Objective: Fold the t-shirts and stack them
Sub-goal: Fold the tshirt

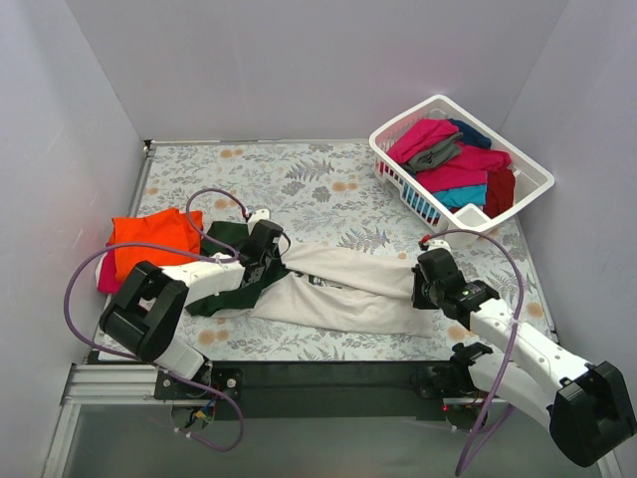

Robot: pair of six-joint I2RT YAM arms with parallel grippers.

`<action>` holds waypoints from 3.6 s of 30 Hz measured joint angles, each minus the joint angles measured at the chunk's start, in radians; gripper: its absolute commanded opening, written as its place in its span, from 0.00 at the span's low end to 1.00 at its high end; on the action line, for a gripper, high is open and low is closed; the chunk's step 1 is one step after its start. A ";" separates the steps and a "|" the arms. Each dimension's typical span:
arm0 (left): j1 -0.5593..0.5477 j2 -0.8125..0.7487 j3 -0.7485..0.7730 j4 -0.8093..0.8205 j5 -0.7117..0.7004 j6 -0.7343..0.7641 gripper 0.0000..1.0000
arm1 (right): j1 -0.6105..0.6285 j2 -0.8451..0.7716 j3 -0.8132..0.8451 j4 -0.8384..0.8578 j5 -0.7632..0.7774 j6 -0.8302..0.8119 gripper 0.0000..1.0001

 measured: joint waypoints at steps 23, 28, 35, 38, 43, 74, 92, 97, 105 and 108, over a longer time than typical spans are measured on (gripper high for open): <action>0.000 -0.166 -0.034 -0.092 0.088 -0.002 0.00 | 0.001 -0.137 0.164 -0.212 -0.098 0.003 0.01; 0.000 -0.188 -0.041 -0.101 0.101 -0.001 0.00 | 0.001 -0.130 0.186 -0.257 -0.075 -0.002 0.01; 0.000 -0.244 -0.062 -0.137 0.111 -0.002 0.00 | 0.003 -0.102 0.199 -0.320 -0.077 -0.009 0.01; 0.000 -0.274 -0.065 -0.153 0.121 -0.006 0.04 | 0.003 -0.103 0.222 -0.352 -0.095 -0.023 0.11; -0.001 -0.312 -0.066 -0.195 0.137 -0.027 0.58 | 0.004 -0.098 0.233 -0.399 -0.151 -0.056 0.49; 0.012 0.061 0.071 -0.100 -0.112 -0.023 0.79 | 0.005 0.309 0.058 0.267 -0.262 -0.119 0.54; 0.010 0.394 0.443 0.002 0.038 0.243 0.76 | 0.188 0.190 -0.037 0.314 -0.286 0.046 0.55; 0.006 0.372 0.450 -0.081 -0.018 0.229 0.77 | 0.253 0.122 0.021 0.100 -0.262 0.081 0.57; 0.014 0.105 0.375 -0.161 -0.078 0.149 0.81 | 0.268 0.051 0.229 0.003 -0.115 0.026 0.60; 0.048 0.056 0.363 -0.162 -0.074 0.106 0.81 | 0.268 0.106 0.242 0.061 -0.074 -0.024 0.53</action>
